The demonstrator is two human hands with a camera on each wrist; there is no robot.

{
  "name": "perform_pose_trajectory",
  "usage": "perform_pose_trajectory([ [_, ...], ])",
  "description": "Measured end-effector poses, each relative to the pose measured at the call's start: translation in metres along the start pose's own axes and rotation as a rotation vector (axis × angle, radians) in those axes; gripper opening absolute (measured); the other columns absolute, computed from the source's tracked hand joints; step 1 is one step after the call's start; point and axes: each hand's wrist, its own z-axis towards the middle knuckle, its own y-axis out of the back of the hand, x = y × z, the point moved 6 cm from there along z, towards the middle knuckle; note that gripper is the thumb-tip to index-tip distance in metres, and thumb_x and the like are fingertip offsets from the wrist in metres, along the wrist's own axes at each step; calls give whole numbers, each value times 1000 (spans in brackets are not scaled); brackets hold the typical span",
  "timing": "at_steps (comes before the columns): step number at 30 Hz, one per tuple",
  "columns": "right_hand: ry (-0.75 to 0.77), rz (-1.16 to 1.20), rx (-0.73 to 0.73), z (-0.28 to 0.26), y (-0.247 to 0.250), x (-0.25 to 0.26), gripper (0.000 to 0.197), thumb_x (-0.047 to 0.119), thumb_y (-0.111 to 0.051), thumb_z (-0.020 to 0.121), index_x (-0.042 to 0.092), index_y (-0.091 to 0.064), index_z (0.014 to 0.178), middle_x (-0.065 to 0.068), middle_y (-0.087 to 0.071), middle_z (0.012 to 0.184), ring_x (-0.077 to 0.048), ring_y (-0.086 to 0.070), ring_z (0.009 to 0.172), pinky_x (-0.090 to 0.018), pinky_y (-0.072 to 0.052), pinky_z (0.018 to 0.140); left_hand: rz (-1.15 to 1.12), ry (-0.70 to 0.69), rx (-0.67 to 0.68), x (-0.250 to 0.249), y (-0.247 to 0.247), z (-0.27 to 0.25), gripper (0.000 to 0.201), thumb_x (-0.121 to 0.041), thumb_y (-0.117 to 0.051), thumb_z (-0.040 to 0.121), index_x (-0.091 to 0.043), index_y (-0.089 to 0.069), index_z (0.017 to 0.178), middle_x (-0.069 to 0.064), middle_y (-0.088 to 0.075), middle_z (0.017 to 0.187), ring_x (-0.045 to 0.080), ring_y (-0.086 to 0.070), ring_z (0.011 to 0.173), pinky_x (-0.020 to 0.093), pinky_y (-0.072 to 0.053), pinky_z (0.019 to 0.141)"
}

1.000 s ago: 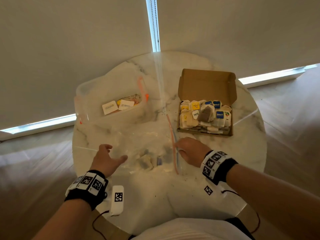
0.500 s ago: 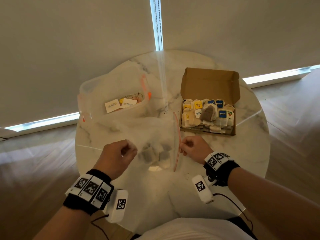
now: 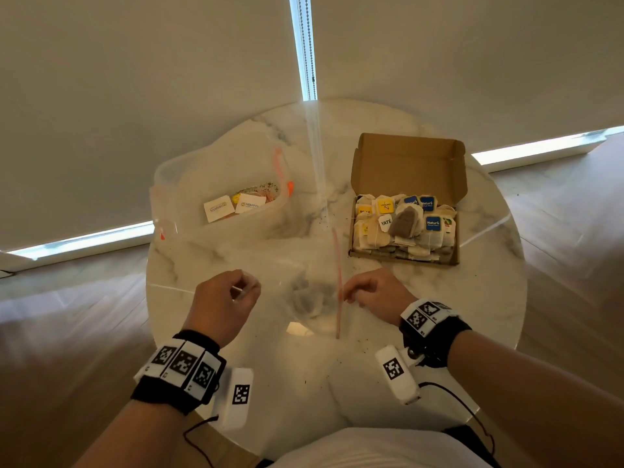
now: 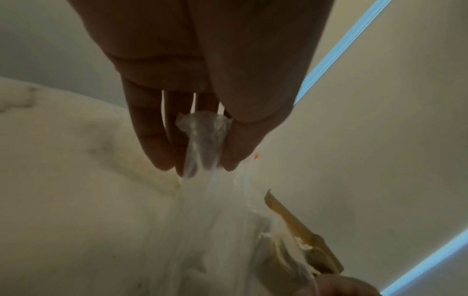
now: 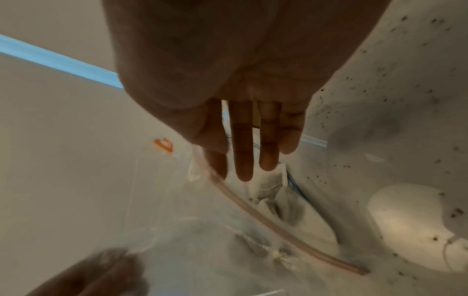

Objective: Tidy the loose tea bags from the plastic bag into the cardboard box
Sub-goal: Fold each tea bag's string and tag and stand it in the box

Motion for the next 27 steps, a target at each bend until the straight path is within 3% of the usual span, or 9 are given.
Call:
perform_pose_trajectory([
  [2, 180, -262, 40, 3, -9, 11, 38, -9, -53, 84, 16, -78, 97, 2, -71, 98, -16, -66, 94, -29, -52, 88, -20, 70, 20, 14, -6, 4, 12, -14, -71, 88, -18, -69, 77, -15, -68, 76, 3, -63, 70, 5, -43, 63],
  [4, 371, -533, 144, 6, -30, 26, 35, -4, -58, 86, 9, -71, 115, -11, -66, 117, -29, -60, 110, -41, -49, 97, -58, 132, 19, 26, -8, 9, 12, -15, -72, 88, -19, -69, 77, -12, -69, 74, 11, -67, 71, 24, -56, 71],
  [6, 484, -800, 244, 14, -54, 25, 56, 10, -70, 82, 11, -55, 136, -14, -54, 136, -33, -49, 124, -44, -46, 103, -89, 174, 13, 34, -8, 14, 11, -16, -72, 87, -20, -70, 76, -8, -70, 73, 18, -69, 72, 40, -60, 74],
  [8, 414, -1072, 346, 31, -73, 11, 87, 30, -73, 78, 18, -29, 151, -9, -33, 154, -31, -32, 137, -45, -37, 110, -132, 208, 13, 37, -9, 17, 12, -14, -72, 87, -20, -70, 76, -3, -70, 73, 21, -71, 70, 45, -61, 73],
  [11, 350, -1304, 453, 44, -92, 3, 89, 41, -64, 81, 29, -13, 154, -5, -17, 161, -34, -22, 138, -48, -29, 108, -174, 238, 14, 37, -10, 19, 12, -12, -71, 88, -18, -69, 78, 1, -69, 75, 22, -71, 66, 43, -62, 70],
  [17, 449, -1370, 543, 44, -93, 19, 56, 28, -44, 98, 34, -22, 149, -6, -8, 162, -35, -15, 145, -47, -33, 106, -193, 285, -3, 44, -10, 23, 10, -9, -68, 90, -11, -69, 80, 4, -68, 79, 24, -71, 70, 35, -62, 65],
  [21, 464, -1230, 557, 47, -92, 14, 35, 49, -30, 94, 36, -44, 124, -6, -39, 139, -30, -53, 113, -38, -50, 87, -184, 308, -24, 47, -8, 26, 9, -9, -67, 91, -8, -68, 82, 11, -69, 82, 23, -71, 71, 26, -59, 61],
  [24, 439, -1141, 505, 47, -84, 9, 19, 49, -44, 89, 31, -44, 97, 0, -51, 100, -23, -58, 80, -37, -55, 74, -178, 308, -40, 50, -6, 29, 10, -8, -68, 90, -7, -68, 80, 16, -68, 81, 27, -71, 72, 33, -61, 65],
  [27, 278, -913, 389, 45, -67, 12, 20, 25, -58, 84, 21, -62, 103, -6, -52, 108, -29, -58, 89, -39, -54, 78, -179, 327, -60, 55, -5, 30, 11, -9, -68, 90, -11, -68, 79, 14, -68, 80, 30, -71, 74, 40, -62, 70],
])
